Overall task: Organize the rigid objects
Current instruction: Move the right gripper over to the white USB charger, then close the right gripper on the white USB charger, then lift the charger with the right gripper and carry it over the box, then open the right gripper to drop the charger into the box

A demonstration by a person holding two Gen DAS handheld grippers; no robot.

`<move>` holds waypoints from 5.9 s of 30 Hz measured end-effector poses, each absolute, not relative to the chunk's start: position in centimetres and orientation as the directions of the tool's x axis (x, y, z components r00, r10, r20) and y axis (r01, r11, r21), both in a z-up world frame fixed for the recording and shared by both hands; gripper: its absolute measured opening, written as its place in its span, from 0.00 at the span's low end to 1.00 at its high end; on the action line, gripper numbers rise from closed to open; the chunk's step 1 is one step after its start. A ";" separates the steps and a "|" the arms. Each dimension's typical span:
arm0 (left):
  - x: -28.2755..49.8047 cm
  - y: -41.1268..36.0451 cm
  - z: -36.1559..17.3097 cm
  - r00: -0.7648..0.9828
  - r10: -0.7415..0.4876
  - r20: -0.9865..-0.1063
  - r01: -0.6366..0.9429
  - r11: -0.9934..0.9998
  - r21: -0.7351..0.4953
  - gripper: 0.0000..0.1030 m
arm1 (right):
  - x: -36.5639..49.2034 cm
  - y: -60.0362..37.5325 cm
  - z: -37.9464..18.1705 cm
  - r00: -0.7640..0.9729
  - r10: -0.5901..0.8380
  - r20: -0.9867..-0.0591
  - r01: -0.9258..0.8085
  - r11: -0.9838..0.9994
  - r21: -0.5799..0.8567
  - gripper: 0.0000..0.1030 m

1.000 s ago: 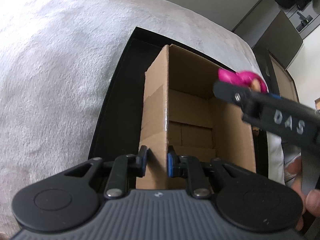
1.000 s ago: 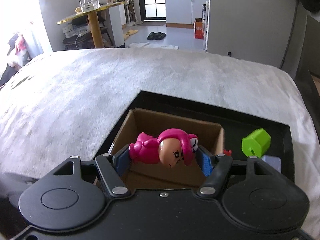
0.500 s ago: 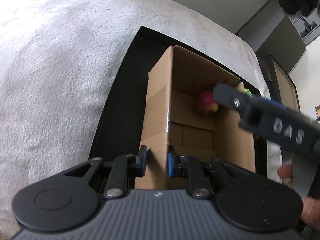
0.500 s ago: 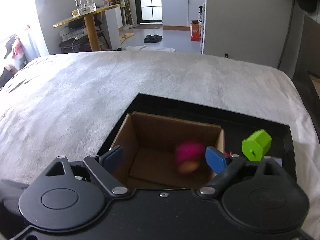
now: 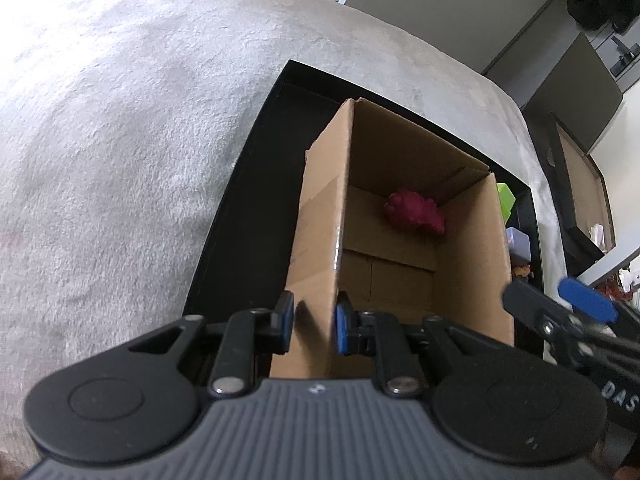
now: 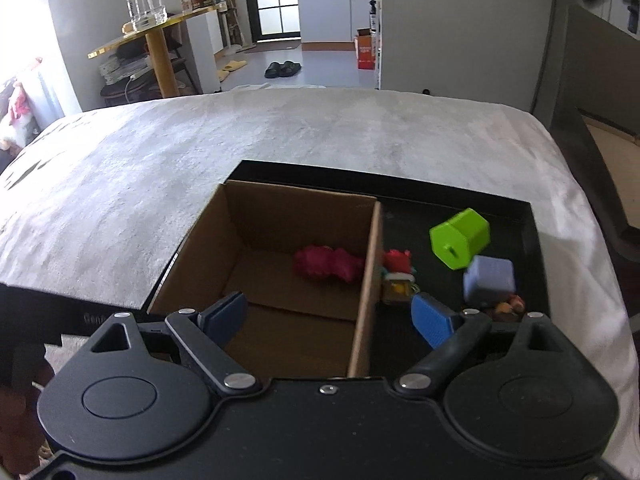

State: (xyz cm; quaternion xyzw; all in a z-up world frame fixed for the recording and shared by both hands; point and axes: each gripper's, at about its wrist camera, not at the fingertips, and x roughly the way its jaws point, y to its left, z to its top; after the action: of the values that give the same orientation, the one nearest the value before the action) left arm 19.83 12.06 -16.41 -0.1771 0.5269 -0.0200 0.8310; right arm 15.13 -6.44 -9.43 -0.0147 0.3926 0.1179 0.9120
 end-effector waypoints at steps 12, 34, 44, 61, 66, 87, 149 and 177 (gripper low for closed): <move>20.0 11.5 -16.3 0.448 -0.175 -0.877 -0.177 0.944 -0.278 0.18 | 13.7 -10.8 -10.5 0.667 0.176 -0.724 -0.162 0.983 0.089 0.89; 20.5 10.6 -16.1 0.459 -0.127 -0.879 -0.198 0.950 -0.241 0.18 | 13.6 -15.4 -14.3 0.636 0.142 -0.759 -0.096 0.990 0.104 0.89; 20.6 10.7 -16.4 0.445 -0.128 -0.886 -0.212 0.946 -0.244 0.18 | 14.3 -16.7 -16.5 0.606 0.111 -0.788 -0.068 0.994 0.087 0.89; 20.9 11.3 -16.7 0.442 -0.155 -0.884 -0.217 0.937 -0.273 0.18 | 16.5 -16.9 -20.3 0.577 0.063 -0.814 -0.068 0.997 0.029 0.85; 20.9 11.1 -16.7 0.443 -0.155 -0.883 -0.210 0.940 -0.270 0.18 | 17.9 -17.2 -21.4 0.571 0.022 -0.821 -0.057 0.998 -0.012 0.84; 21.0 11.0 -16.7 0.436 -0.148 -0.888 -0.219 0.939 -0.264 0.18 | 17.6 -17.5 -20.5 0.545 0.107 -0.832 -0.085 0.994 0.073 0.35; 20.7 11.4 -16.4 0.460 -0.191 -0.867 -0.200 0.929 -0.311 0.18 | 19.0 -7.2 -8.4 0.655 0.322 -0.683 -0.275 0.944 0.182 0.35; 20.6 12.2 -16.5 0.465 -0.224 -0.857 -0.205 0.914 -0.350 0.17 | 20.8 -3.0 -8.4 0.639 0.373 -0.673 -0.320 0.924 0.208 0.60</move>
State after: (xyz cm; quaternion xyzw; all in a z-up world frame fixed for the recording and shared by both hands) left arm 20.60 12.16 -16.51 -0.2074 0.5171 -0.0055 0.8304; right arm 20.79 -3.00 -8.38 0.0348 0.3791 0.1915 0.9047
